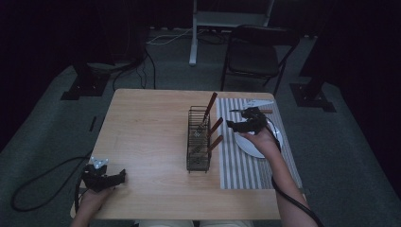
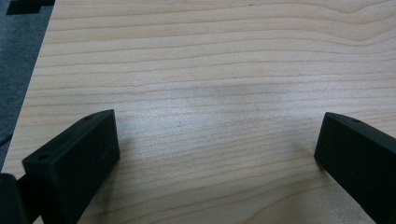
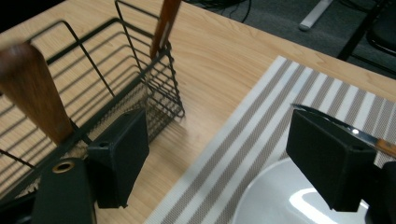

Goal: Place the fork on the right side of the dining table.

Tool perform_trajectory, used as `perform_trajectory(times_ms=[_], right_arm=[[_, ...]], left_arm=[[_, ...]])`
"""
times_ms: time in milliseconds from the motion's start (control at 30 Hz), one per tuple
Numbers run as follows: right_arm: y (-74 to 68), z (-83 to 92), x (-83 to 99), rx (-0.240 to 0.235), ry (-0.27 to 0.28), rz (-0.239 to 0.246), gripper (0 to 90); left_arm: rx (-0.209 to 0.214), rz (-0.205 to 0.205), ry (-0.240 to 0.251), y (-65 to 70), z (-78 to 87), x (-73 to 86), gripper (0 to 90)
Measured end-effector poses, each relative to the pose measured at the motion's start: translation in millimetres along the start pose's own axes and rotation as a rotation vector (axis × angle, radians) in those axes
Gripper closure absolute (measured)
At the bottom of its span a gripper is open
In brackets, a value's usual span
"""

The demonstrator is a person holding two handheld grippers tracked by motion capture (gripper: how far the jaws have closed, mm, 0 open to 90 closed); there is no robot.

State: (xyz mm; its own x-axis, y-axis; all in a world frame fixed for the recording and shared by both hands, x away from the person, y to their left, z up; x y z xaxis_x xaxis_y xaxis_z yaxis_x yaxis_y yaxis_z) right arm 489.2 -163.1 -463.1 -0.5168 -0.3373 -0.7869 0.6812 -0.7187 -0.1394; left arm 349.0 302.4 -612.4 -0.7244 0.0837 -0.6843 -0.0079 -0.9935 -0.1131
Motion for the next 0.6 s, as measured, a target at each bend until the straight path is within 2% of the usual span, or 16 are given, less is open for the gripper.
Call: perform_trajectory(times_ms=[200,400,600], right_arm=[[0.9,-6.0,-12.0,0.004,-0.006,0.011,22.5],[0.4,-11.0,-26.9,-0.012,0.016,-0.016,22.9],[0.0,-18.1,-36.4,-0.01,0.014,-0.023,23.9]], left_arm=[[0.0,0.001,0.0,0.0,0.0,0.0,0.3],[0.0,0.0,0.0,0.0,0.0,0.0,0.3],[0.0,0.0,0.0,0.0,0.0,0.0,0.3]])
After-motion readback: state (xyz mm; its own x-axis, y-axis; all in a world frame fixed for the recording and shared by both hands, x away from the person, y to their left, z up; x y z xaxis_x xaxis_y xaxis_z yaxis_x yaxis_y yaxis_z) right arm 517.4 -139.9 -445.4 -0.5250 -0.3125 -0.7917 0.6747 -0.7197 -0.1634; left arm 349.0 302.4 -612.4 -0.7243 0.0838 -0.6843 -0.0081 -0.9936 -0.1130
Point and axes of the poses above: each handheld gripper's, and its own axes: z roughly backward along the jaws, x roughly out of its underside, y roughly to its right, the point moved 9 cm from there along -z, roughly forward along the jaws, and after that the axes turned 8 degrees about -x, right-handed, at the moved point
